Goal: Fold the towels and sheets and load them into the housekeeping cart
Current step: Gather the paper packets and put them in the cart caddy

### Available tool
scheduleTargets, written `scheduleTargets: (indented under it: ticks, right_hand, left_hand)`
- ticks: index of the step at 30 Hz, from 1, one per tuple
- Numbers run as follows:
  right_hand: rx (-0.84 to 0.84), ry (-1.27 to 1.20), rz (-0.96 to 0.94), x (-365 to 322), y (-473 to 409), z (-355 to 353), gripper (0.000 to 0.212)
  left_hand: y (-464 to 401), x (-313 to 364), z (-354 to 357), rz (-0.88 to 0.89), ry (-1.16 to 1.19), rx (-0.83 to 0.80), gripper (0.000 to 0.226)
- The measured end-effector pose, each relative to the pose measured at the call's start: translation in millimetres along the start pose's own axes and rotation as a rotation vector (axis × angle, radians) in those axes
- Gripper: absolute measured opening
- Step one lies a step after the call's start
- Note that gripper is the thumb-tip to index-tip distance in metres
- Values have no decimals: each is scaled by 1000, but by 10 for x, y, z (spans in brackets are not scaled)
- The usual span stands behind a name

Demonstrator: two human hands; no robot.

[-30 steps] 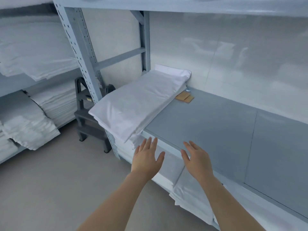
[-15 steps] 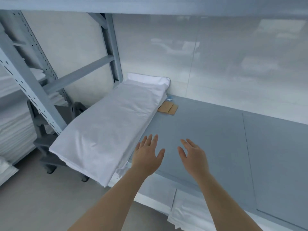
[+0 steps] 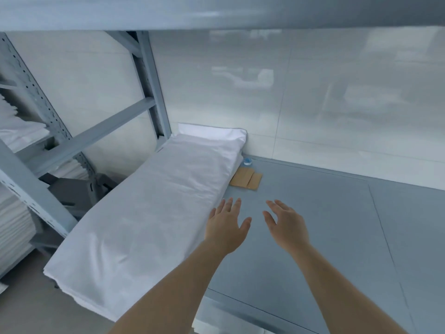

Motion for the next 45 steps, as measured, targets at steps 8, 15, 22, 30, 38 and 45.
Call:
scheduleTargets:
  ticks: [8, 15, 22, 30, 38, 45]
  right_hand:
    - [19, 66, -30, 130, -532, 640, 48]
    - [72, 159, -49, 614, -1324, 1152, 50]
    - [103, 187, -90, 930, -1944, 1378, 50]
    - [66, 105, -210, 776, -2509, 1457, 49]
    - [-63, -61, -371, 117, -3098, 1711, 50]
    - [-30, -105, -398, 94, -3197, 1801, 39]
  left_hand:
    - [-604, -191, 509, 100, -34, 16, 69]
    - [-1664, -38, 1060, 181, -21, 83, 71]
    - [-2506, 59, 1643, 183, -79, -20, 72]
    - [-2557, -63, 1712, 195, -130, 38, 70]
    - [-2427, -144, 1742, 216, -139, 21, 73]
    - [-2414, -135, 1788, 195, -100, -22, 74]
Point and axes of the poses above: each hand's wrist, its own y-axis away from the middle knuckle, its own z-axis out of the palm, x = y × z, the point moved 9 cm from there along -y, towards the middle knuckle, and after that the axes turned 8 degrees about x, right-handed, at the moved point
